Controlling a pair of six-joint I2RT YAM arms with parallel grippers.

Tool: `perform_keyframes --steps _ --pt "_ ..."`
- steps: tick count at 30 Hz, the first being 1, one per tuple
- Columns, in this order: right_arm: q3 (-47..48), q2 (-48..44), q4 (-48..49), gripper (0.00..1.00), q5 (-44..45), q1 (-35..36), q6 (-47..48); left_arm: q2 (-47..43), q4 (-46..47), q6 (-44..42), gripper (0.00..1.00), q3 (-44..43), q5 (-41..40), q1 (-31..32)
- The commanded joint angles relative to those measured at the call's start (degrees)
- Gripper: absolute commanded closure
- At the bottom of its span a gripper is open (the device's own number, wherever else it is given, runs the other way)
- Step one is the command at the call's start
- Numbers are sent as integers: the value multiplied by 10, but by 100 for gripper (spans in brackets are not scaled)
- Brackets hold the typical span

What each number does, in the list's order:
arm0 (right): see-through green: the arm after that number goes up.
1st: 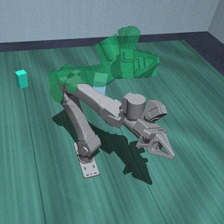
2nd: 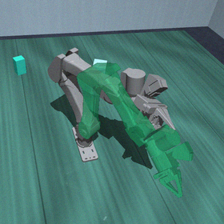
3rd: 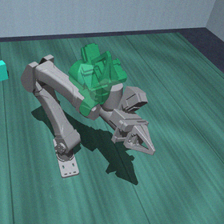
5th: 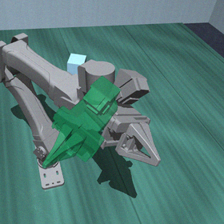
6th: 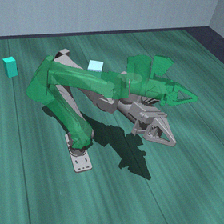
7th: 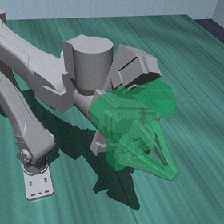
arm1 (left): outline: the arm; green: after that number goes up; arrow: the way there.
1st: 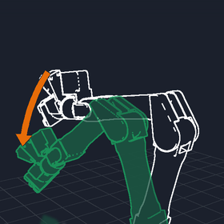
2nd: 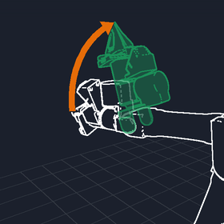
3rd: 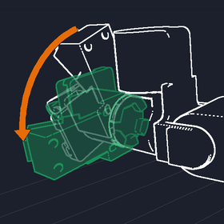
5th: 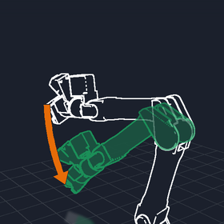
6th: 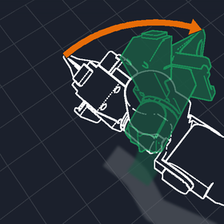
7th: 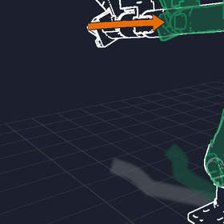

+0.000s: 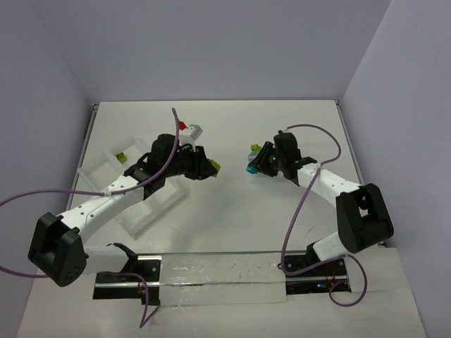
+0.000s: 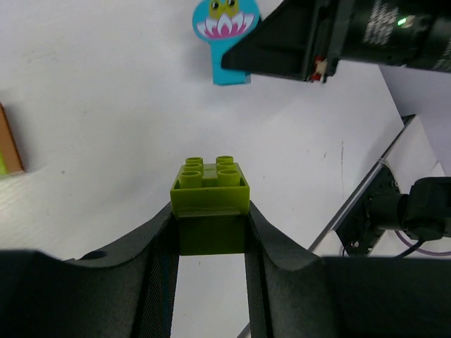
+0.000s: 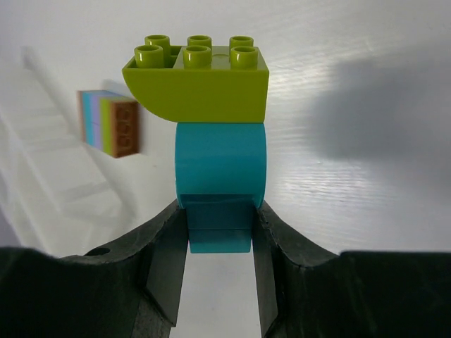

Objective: Sort the legos into containers by color

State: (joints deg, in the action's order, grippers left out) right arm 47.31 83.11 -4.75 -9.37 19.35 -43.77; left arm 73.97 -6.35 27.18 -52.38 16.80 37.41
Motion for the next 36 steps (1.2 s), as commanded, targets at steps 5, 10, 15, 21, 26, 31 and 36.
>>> perform_keyframes --steps 5,10,15,21,26,31,36 --pt "9 61 -31 15 -15 5 86 -33 -41 -35 100 -28 194 -87" --pt "31 26 -77 0 -16 10 106 -32 -36 -33 100 -51 266 -107" --pt "64 -99 -116 4 -21 22 115 -29 -17 -23 100 -58 307 -114" --pt "6 -209 51 8 -206 26 138 -15 22 -12 100 -49 388 -114" --pt "-15 -242 170 10 -367 34 166 -8 16 -28 100 -62 444 -114" --pt "14 -206 153 14 -427 60 202 -5 23 -26 100 -71 467 -114" --pt "34 -152 162 15 -501 68 182 -16 38 -17 100 -73 474 -113"
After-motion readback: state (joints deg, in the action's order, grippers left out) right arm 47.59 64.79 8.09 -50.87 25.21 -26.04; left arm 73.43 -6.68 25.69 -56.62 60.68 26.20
